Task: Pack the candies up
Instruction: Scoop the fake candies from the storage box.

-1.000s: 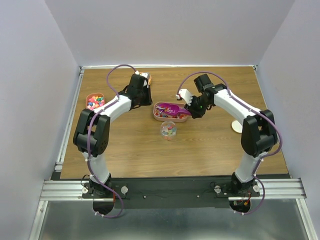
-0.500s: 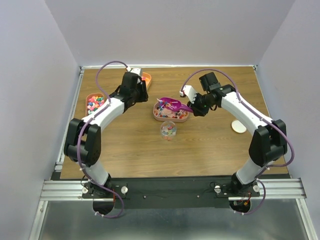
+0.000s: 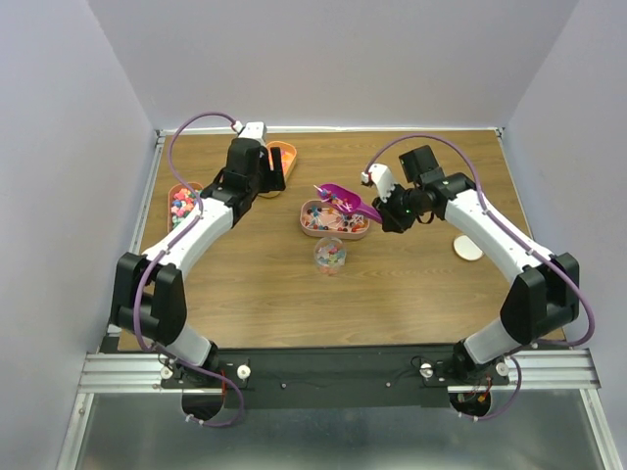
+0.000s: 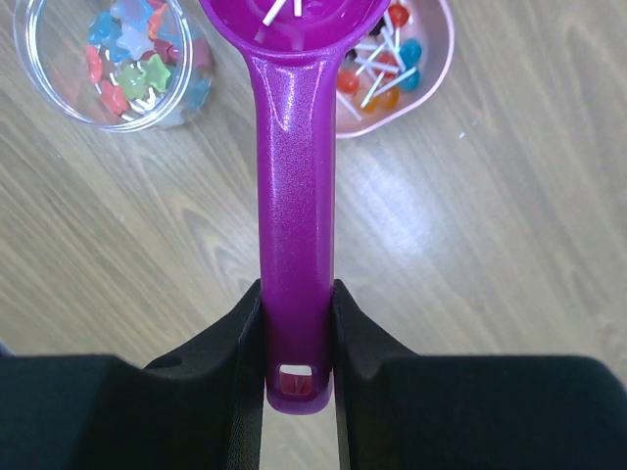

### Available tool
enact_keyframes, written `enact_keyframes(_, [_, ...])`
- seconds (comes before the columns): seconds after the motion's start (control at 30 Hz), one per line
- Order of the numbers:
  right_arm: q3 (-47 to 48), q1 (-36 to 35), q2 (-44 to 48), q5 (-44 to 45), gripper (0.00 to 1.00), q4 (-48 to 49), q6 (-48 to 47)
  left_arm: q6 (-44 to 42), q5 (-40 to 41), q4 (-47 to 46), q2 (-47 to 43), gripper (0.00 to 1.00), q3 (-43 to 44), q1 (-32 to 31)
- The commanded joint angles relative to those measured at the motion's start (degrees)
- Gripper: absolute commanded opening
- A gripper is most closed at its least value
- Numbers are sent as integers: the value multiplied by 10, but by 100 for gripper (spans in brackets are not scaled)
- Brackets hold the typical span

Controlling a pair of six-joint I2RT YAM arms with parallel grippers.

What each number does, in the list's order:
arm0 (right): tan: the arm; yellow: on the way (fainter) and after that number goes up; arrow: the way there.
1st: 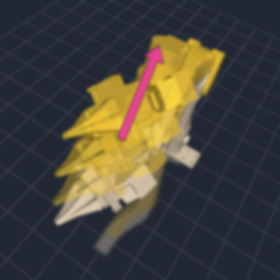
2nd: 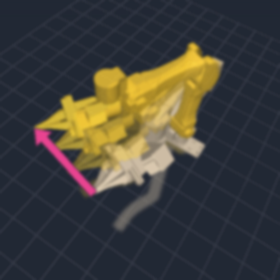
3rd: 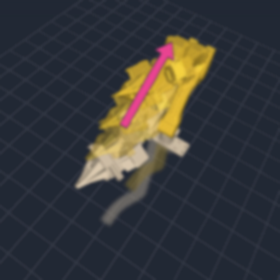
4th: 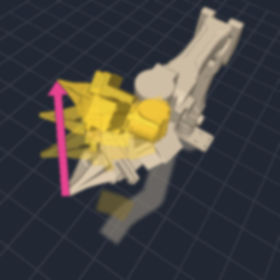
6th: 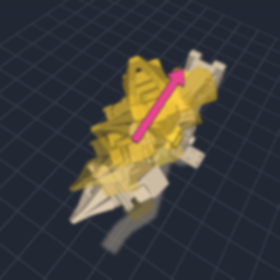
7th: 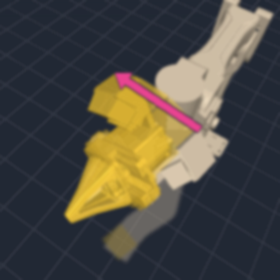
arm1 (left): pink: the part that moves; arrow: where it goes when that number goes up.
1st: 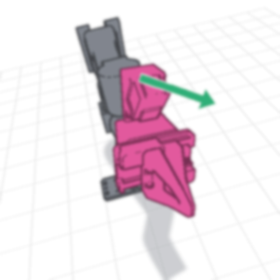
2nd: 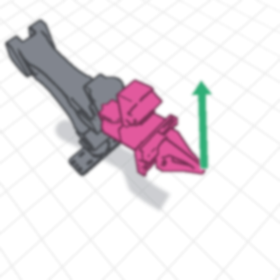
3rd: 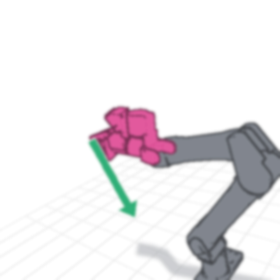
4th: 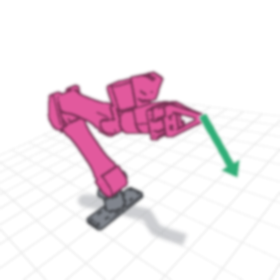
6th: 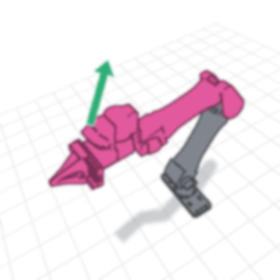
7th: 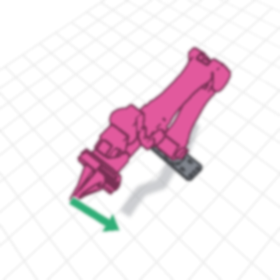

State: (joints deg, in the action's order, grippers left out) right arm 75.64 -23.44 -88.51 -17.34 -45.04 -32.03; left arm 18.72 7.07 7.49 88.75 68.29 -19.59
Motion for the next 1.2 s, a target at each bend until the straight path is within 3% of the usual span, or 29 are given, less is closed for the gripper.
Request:
enact_keyframes(0.0, [-23, -16, 37, 28, 1, -15, 80, -20, 36, 0, -45, 80, -15, 3])
enact_keyframes(0.63, [-69, -119, 124, 122, 1, -50, 240, -81, 126, -59, -220, 81, -115, 3])
enact_keyframes(1.17, [-60, -225, 156, 159, 1, -105, 393, -81, 163, -64, -224, 86, -119, 3])
